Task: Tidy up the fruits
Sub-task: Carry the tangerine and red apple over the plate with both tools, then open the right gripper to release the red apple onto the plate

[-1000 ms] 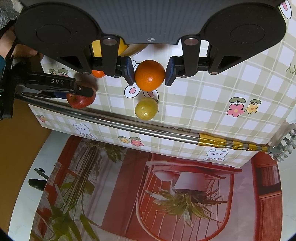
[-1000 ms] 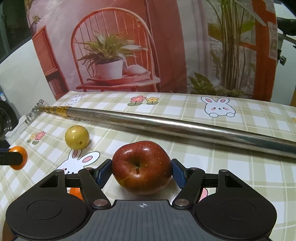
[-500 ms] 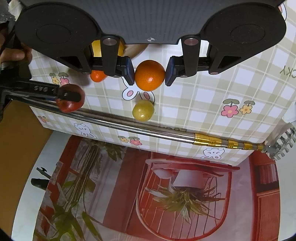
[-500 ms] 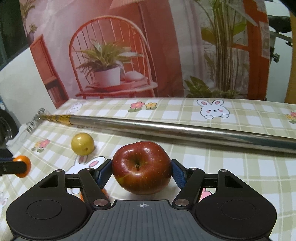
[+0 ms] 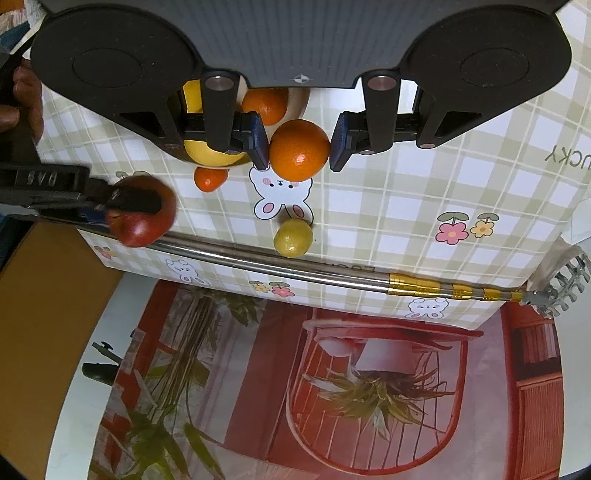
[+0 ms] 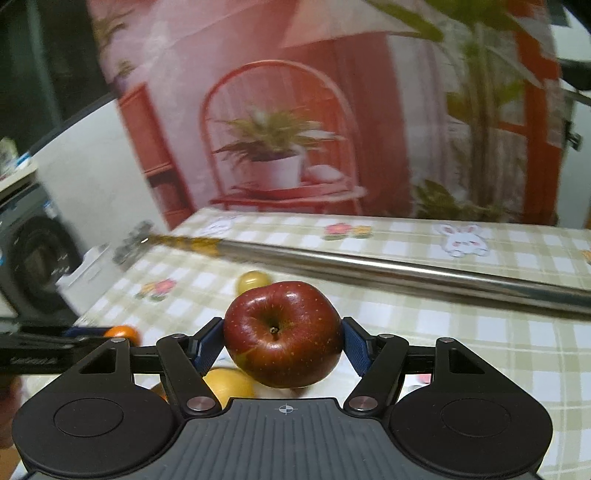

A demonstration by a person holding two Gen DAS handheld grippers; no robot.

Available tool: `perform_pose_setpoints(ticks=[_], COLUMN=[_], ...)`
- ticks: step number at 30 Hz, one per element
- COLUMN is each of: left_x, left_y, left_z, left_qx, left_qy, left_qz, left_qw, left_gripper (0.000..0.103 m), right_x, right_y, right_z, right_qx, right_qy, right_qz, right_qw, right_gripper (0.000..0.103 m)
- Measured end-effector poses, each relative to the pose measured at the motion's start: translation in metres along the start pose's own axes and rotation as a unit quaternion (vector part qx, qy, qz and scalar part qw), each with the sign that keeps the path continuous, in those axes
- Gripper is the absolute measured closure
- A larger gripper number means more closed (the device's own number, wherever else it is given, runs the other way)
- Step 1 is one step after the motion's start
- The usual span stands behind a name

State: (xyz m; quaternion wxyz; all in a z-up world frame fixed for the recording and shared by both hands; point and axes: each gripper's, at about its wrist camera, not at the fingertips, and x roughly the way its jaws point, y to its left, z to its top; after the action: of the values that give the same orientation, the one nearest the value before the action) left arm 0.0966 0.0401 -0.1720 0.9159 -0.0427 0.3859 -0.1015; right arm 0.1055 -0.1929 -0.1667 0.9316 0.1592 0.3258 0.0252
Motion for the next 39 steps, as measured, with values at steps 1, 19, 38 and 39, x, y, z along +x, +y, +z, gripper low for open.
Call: perform_pose_setpoints(ticks=[1,19,38,39], left_x=[-0.002,-0.023,-0.024,-0.024], left_y=[0.001,0.022,0.021,0.021], left_z=[-0.002,-0.025,-0.028,-0.027], left_qx=[-0.001,-0.034,-0.03,-0.03], left_qy=[0.001,0.003,0.007,0.007], left_qz=[-0.003,-0.013,-0.015,-0.014], left_qw=[1.0,0.9993,0.9994,0.9994], left_gripper=[0.065,0.065,0.065,0.065], right_x=[0.0,0.016,0.041,0.042], right_y=[0.007,0.117,0.117,0.117], right_z=[0.0,-0.028,-0.043,-0.043], right_qx=[-0.014,-0.226,-0.228,-0.226], right_qy=[0.006,0.123,0.174,0.174], right_qz=[0.006,0.089,0.085,0.084], right_qw=[1.0,0.962,0.954,0.955], right_gripper=[0.039,0.039,0.039,0.039])
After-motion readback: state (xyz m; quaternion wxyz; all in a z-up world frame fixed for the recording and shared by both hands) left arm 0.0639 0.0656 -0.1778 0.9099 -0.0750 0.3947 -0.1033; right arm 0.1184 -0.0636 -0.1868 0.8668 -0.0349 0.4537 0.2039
